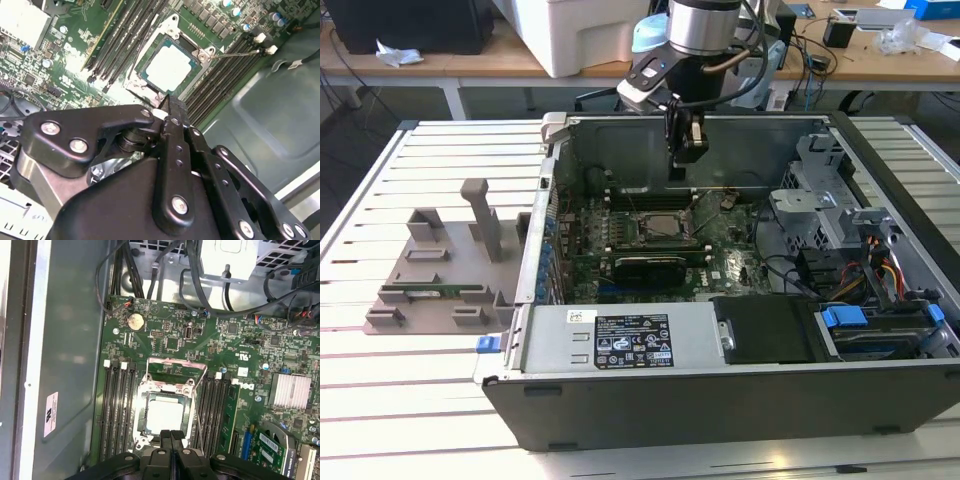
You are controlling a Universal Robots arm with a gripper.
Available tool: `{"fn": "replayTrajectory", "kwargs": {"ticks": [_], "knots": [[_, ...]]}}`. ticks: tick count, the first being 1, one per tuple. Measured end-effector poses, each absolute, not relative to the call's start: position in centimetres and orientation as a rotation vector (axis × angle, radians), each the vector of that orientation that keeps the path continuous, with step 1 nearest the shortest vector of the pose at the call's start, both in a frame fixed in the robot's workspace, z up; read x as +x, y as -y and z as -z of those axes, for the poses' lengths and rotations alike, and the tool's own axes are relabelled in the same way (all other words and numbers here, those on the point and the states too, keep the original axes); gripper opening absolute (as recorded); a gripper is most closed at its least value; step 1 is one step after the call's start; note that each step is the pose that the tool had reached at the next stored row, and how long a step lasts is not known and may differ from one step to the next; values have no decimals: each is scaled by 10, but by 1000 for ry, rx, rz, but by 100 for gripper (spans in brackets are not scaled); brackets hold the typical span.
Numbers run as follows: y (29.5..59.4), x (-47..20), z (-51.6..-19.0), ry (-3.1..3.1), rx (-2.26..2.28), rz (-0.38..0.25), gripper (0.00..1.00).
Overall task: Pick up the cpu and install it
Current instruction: 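Place the cpu into insertion slot, then close the cpu cover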
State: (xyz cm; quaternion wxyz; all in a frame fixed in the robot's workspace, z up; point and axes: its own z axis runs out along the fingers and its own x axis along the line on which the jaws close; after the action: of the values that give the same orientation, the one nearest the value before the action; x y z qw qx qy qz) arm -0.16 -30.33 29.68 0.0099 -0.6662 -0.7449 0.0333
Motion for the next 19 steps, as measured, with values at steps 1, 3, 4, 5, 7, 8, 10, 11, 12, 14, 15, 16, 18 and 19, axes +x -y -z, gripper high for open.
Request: {"fn": "replayTrajectory", "kwargs": {"ticks": [1, 3, 4, 5, 7, 8, 10, 11, 12, 14, 15, 16, 18, 19], "knots": [[303, -2, -297, 2326, -2080, -104, 11], [303, -2, -297, 2326, -2080, -104, 11], [303, -2, -297, 2326, -2080, -104, 11], [303, -2, -297, 2326, -2080, -104, 11], [303, -2, -297, 2326, -2080, -104, 11], [303, -1, -297, 2326, -2080, -105, 11], [303, 29, -297, 2325, -2080, -105, 11], [303, 37, -297, 2325, -2080, -106, 11], [303, 50, -296, 2325, -2079, -106, 11], [303, 63, -291, 2322, -2077, -110, 11], [303, 67, -288, 2322, -2077, -111, 11], [302, 70, -284, 2321, -2076, -112, 11], [302, 73, -278, 2320, -2078, -112, 11], [302, 74, -276, 2319, -2078, -112, 11]]}}
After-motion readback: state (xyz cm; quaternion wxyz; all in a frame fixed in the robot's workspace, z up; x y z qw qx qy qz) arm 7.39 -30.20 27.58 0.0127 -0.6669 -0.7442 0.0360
